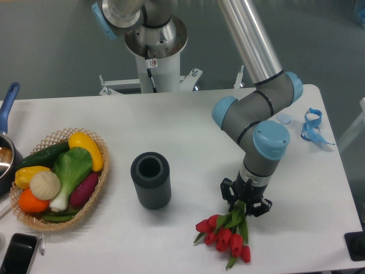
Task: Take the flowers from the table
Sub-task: 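Lift the held tulip bouquet up off the table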
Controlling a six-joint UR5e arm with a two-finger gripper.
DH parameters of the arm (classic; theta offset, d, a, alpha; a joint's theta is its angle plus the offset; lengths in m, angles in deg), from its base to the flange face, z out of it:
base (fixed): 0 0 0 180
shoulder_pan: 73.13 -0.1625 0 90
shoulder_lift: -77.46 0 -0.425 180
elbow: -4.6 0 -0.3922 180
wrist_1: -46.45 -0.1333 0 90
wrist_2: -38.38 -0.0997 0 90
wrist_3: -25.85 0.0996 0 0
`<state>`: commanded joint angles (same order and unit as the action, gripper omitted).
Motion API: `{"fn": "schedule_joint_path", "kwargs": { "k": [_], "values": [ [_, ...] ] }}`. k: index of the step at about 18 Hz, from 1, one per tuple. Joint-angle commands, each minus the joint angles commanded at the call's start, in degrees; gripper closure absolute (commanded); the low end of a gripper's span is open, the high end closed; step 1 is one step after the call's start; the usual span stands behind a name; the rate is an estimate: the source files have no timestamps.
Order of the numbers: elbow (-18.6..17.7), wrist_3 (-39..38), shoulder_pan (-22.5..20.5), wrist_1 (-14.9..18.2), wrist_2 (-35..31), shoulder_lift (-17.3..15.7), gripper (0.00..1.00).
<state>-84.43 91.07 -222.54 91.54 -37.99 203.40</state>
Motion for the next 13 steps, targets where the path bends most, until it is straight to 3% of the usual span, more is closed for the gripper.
{"fn": "schedule_joint_path", "kwargs": {
  "k": [9,13],
  "values": [
    [0.4,-0.1,0.0,0.0,0.2,-1.8,0.65],
    [2.7,-2.5,-0.3,-0.1,0.8,-3.7,0.65]
  ]
}}
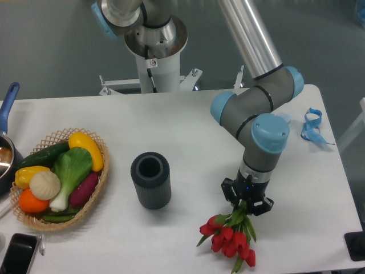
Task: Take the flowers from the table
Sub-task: 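Lift the held tulip bouquet up off the table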
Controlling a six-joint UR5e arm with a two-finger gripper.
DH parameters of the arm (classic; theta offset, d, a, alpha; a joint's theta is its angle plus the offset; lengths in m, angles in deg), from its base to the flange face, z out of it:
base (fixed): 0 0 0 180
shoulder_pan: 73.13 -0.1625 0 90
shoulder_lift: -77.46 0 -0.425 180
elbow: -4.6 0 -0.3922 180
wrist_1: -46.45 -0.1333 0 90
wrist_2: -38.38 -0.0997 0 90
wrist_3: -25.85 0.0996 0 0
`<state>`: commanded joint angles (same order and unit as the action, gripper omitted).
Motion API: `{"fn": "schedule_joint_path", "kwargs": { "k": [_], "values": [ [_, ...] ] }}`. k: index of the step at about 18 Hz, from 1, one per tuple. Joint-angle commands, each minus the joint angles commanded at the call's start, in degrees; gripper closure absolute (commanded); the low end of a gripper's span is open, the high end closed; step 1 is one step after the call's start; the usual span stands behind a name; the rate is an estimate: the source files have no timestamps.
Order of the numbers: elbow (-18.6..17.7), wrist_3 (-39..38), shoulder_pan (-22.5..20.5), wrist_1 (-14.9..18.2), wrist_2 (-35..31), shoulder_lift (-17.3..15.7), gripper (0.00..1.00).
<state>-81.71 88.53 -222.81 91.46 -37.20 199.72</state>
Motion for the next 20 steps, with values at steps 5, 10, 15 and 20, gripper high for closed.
{"fn": "schedule_joint_path", "kwargs": {
  "k": [5,10,15,20],
  "values": [
    [3.9,-4.6,-0.3,0.0,4.6,-3.9,0.65],
    [5.0,-7.6,-3.2,-0.1,14.0,-8.7,0.65],
    [5.0,-12.3,-5.7,-0.4,21.4,-12.1,0.65],
    [4.8,-15.8,-8.7,-0.4,26.9,-14.9,0.65]
  ]
}}
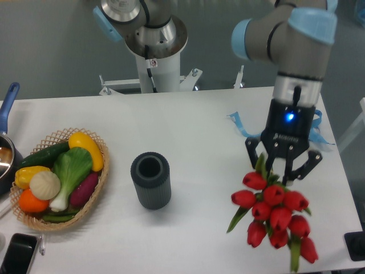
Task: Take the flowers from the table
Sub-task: 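Lift the held tulip bouquet up off the table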
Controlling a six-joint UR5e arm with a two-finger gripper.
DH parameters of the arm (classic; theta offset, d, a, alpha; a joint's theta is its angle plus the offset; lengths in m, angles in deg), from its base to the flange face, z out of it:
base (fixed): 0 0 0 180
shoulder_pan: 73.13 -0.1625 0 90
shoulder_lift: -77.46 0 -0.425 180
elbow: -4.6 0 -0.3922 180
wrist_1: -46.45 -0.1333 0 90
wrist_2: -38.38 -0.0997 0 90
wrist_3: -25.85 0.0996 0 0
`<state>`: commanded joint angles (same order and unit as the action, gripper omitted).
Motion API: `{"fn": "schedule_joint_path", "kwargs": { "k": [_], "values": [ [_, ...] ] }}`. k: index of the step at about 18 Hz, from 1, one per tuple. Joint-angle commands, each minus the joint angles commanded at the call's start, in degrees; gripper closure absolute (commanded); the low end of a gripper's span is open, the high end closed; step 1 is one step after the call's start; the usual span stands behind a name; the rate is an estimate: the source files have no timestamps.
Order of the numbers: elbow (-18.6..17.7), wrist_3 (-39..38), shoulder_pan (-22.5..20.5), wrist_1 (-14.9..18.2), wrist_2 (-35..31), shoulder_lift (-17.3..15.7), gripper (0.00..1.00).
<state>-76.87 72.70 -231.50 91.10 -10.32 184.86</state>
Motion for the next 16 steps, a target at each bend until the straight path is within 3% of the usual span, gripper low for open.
{"fn": "schedule_joint_path", "kwargs": {
  "k": [10,16],
  "values": [
    [-0.7,-0.1,-6.3,0.0,11.6,-1.7,0.65],
    [-0.8,0.0,-6.5,0.0,11.9,-1.7,0.65]
  ]
}}
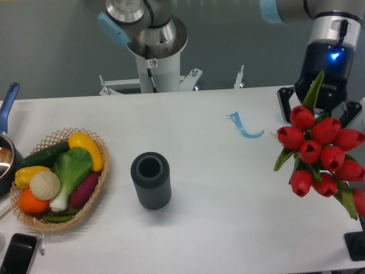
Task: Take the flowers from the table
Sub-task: 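Lift the held tulip bouquet up off the table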
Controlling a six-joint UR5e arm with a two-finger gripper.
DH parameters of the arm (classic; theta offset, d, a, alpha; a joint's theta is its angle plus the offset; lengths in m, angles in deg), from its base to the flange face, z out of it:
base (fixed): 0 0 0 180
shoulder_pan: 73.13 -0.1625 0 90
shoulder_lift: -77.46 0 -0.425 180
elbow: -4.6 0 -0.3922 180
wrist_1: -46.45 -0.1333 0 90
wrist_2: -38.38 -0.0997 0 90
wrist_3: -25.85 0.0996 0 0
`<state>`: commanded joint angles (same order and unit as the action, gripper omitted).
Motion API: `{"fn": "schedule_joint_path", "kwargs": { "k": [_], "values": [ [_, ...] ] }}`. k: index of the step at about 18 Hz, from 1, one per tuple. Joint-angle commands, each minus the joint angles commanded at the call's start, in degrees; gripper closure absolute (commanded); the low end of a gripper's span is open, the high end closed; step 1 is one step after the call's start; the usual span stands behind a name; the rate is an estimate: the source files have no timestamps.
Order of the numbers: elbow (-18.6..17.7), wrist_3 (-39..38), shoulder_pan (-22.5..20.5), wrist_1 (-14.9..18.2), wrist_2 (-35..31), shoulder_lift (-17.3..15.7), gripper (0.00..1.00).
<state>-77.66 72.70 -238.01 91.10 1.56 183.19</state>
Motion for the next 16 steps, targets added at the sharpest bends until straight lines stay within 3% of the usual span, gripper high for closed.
{"fn": "schedule_joint_path", "kwargs": {
  "k": [16],
  "values": [
    [0.2,0.2,0.4,0.0,-0.1,0.2,0.65]
  ]
}}
